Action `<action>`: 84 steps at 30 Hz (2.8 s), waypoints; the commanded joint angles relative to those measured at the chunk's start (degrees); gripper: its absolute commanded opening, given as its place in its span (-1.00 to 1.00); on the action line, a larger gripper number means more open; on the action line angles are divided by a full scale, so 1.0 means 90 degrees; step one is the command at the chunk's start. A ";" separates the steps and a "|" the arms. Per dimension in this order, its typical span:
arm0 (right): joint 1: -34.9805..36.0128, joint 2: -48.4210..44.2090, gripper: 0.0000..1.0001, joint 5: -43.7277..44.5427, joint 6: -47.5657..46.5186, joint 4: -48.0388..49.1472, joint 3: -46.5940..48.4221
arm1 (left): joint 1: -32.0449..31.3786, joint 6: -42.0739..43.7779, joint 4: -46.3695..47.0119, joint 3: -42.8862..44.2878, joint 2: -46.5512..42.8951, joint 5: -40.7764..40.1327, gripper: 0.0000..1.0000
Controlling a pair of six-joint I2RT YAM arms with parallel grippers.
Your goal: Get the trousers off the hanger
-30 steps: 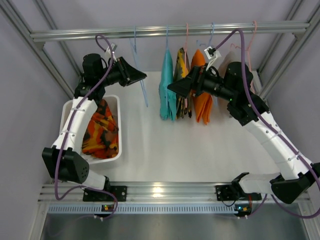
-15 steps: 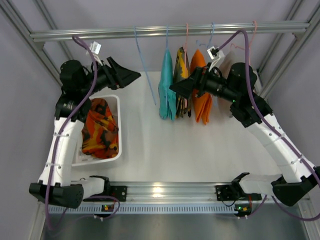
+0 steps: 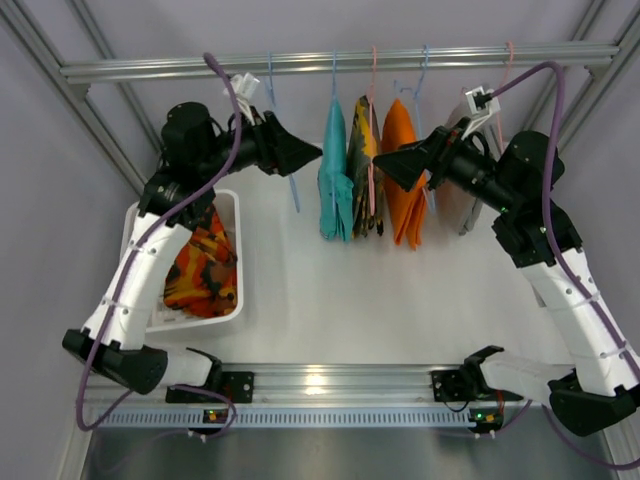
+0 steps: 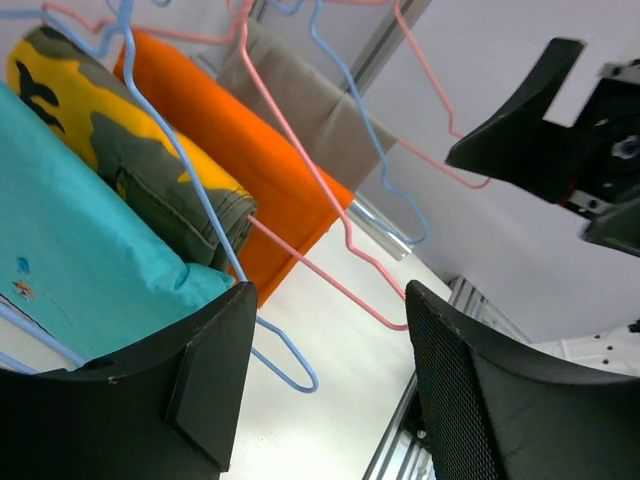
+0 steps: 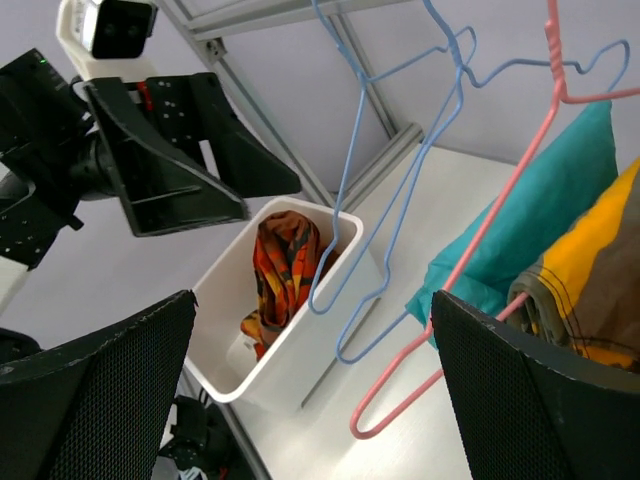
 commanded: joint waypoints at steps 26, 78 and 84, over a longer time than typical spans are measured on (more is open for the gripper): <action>-0.0711 -0.0171 0.99 -0.0697 0.0635 0.0588 -0.0742 | -0.0766 -0.0690 0.1344 -0.0247 0.1611 -0.0678 -0.11; 0.0889 0.0922 0.99 -0.1264 0.2296 0.3009 -0.0596 | -0.1771 -0.1590 0.2428 -0.2062 -0.1289 -0.0756 -1.00; 0.1056 0.1303 0.80 -0.1215 0.2453 0.3039 -0.0294 | -0.1830 -0.1551 0.2526 -0.2435 -0.1523 -0.0824 -1.00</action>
